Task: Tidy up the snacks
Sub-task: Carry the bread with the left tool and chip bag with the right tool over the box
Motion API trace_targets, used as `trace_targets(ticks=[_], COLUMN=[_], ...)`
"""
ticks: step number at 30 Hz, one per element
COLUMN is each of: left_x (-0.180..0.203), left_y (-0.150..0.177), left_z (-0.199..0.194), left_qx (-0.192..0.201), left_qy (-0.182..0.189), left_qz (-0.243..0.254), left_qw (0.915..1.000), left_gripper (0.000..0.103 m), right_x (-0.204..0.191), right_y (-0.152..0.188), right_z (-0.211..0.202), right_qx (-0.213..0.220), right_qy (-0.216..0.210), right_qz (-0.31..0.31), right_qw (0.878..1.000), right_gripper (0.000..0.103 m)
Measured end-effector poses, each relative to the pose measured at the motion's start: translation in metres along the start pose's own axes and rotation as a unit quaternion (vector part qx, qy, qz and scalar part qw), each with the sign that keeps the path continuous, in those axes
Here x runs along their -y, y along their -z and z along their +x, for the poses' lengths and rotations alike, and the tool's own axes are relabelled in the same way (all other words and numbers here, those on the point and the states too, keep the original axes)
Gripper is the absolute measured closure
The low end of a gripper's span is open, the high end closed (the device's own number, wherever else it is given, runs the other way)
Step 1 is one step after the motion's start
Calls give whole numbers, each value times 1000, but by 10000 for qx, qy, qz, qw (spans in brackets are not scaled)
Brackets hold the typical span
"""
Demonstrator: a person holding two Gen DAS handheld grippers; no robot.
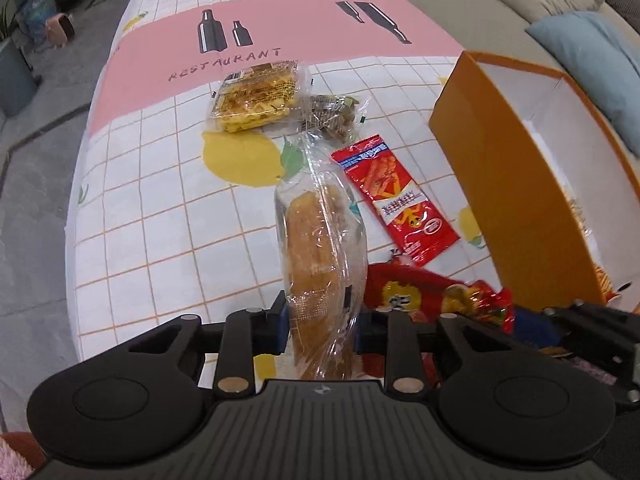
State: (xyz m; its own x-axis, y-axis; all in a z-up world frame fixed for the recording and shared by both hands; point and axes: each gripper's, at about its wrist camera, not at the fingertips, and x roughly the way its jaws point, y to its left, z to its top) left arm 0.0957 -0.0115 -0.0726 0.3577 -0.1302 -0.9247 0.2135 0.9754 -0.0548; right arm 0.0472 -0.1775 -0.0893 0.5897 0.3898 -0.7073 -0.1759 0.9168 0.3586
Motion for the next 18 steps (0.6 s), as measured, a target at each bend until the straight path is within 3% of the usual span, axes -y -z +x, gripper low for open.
trace_targets(ticks=[11,18], left_x=[5,17], left_y=[7,1], left_z=[-19,-58], left_qx=[231,680], left_qy=[143,288], left_qz=[-78,-39], left_qw=[9996,9973], left_gripper=[77,77], right_x=[0,-2], right_y=[-3,-12], right_z=[-17,-47], right_qx=[237,642], right_qy=[307,472], right_qz=[-50,-81], right_qw=[9992,9968], right_gripper=[82,82])
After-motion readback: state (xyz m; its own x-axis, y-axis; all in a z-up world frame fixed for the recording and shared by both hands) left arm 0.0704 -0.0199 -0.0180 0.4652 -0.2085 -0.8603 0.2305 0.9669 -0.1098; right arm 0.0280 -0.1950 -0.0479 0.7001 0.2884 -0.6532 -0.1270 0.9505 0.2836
